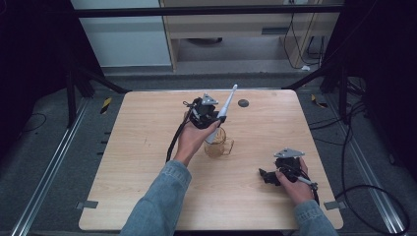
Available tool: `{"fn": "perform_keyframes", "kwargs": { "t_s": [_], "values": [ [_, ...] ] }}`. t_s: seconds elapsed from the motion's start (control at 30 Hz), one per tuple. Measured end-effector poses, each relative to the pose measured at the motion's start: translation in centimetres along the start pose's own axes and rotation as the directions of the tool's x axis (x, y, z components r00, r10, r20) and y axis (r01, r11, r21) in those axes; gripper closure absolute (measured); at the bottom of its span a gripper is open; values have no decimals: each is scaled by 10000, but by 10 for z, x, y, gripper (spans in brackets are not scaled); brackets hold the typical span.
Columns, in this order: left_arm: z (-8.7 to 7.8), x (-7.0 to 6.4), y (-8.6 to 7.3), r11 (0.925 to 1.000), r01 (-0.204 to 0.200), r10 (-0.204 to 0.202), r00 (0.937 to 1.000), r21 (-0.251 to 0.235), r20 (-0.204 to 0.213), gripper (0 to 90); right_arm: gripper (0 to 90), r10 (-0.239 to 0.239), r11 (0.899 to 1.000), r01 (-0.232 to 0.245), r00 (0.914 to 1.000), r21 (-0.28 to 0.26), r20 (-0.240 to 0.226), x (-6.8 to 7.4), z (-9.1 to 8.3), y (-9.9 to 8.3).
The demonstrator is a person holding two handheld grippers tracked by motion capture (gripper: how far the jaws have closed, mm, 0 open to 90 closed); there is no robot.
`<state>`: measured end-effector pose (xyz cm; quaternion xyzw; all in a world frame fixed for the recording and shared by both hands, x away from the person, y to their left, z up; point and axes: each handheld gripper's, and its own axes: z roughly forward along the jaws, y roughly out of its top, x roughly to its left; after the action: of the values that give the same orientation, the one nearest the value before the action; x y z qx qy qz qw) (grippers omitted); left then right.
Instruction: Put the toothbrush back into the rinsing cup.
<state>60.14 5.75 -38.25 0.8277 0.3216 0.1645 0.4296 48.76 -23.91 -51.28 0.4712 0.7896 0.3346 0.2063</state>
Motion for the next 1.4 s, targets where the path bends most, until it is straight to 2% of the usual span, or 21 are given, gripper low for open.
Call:
{"fn": "perform_keyframes", "kwargs": {
  "t_s": [0.63, 0.93, 1.4],
  "values": [
    [-8, -6, -13, 9996, -233, 234, 9997, 128, -41, 660, 4, 3, 10000, -3, 10000, -10, -4, 0, 0, 0],
    [-6, -10, -21, 9985, -376, 376, 9993, 392, 27, 660, 4, 4, 10000, -4, 10000, -8, -5, 0, 0, 0],
    [-5, -11, -24, 9981, -228, 222, 9997, 579, 107, 660, 4, 15, 10000, -15, 10000, 0, -6, 0, 0, 0]
  ]
}}
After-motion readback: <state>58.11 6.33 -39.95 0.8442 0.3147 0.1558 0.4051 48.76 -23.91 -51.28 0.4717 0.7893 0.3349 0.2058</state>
